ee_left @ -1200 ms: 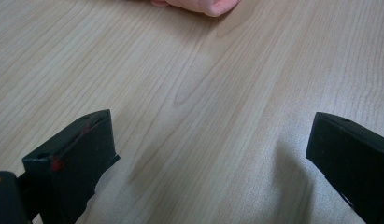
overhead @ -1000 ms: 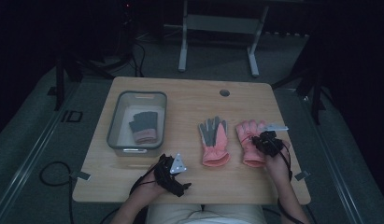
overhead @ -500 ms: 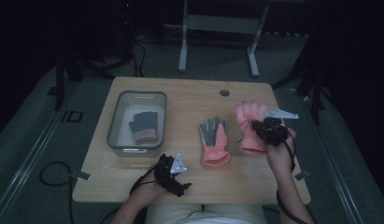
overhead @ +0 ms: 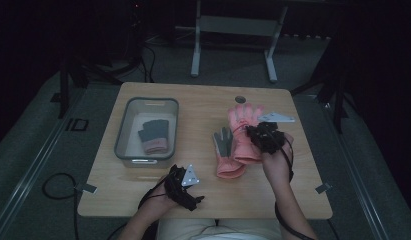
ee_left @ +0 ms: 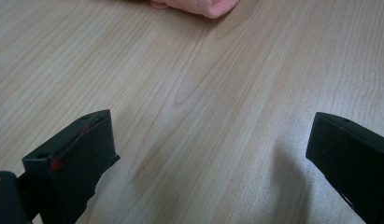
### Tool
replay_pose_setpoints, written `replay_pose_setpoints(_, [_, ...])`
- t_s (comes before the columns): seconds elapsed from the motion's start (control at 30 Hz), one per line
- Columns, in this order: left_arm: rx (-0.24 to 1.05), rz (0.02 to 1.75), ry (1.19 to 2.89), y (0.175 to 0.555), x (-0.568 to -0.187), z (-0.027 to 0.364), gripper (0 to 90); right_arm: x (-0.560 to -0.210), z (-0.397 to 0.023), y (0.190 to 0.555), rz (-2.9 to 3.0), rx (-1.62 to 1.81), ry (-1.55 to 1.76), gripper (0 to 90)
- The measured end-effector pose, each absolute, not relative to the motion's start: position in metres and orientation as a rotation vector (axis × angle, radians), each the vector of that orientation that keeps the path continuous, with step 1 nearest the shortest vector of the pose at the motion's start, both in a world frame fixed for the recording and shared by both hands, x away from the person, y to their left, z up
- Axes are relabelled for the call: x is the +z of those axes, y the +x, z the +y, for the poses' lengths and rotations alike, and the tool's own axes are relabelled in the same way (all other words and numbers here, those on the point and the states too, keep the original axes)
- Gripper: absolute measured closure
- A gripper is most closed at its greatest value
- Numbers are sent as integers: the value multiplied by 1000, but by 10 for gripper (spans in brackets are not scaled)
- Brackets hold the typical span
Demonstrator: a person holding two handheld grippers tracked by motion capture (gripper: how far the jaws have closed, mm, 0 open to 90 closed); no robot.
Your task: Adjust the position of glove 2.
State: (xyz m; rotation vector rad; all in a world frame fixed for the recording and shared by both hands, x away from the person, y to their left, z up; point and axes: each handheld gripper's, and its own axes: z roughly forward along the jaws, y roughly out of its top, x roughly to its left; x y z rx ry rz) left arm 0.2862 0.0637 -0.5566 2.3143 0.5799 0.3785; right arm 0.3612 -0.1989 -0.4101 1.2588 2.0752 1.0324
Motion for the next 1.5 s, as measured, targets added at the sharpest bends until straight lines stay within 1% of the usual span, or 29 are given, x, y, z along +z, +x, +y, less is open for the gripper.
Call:
replay_pose_setpoints(0.3, [375,576,2314,287,-557,64,10,-431,-178,366,2126,999,1288,872])
replay_pose_setpoints(0.4, [372,576,2315,287,-557,63,10,-443,-170,366,2138,977,1297,872])
replay_pose_setpoints(0.8, [372,570,2323,286,-557,63,10,-478,-159,379,2171,892,1370,870])
replay_pose_setpoints(1.07, [369,570,2324,286,-558,62,10,-493,-154,381,2186,877,1359,851])
replay_pose_setpoints(1.1, [369,570,2325,286,-558,62,10,-495,-154,381,2189,881,1354,844])
replay_pose_setpoints(1.17, [365,570,2326,286,-558,61,10,-496,-154,382,2199,895,1354,798])
replay_pose_setpoints(1.23, [392,562,2324,285,-558,60,10,-492,-155,382,2204,934,1349,705])
replay_pose_setpoints(1.27, [392,562,2324,285,-558,60,10,-492,-155,382,2204,934,1349,705])
replay_pose_setpoints(1.3, [393,558,2309,285,-556,60,10,-485,-157,379,2204,973,1320,643])
replay_pose_setpoints(1.37, [392,563,2282,285,-553,60,10,-478,-159,376,2190,1003,1301,625])
replay_pose_setpoints(1.4, [392,563,2282,285,-553,60,10,-478,-159,376,2190,1003,1301,625])
replay_pose_setpoints(1.5, [391,594,2239,285,-548,62,11,-462,-172,374,2168,1049,1286,622])
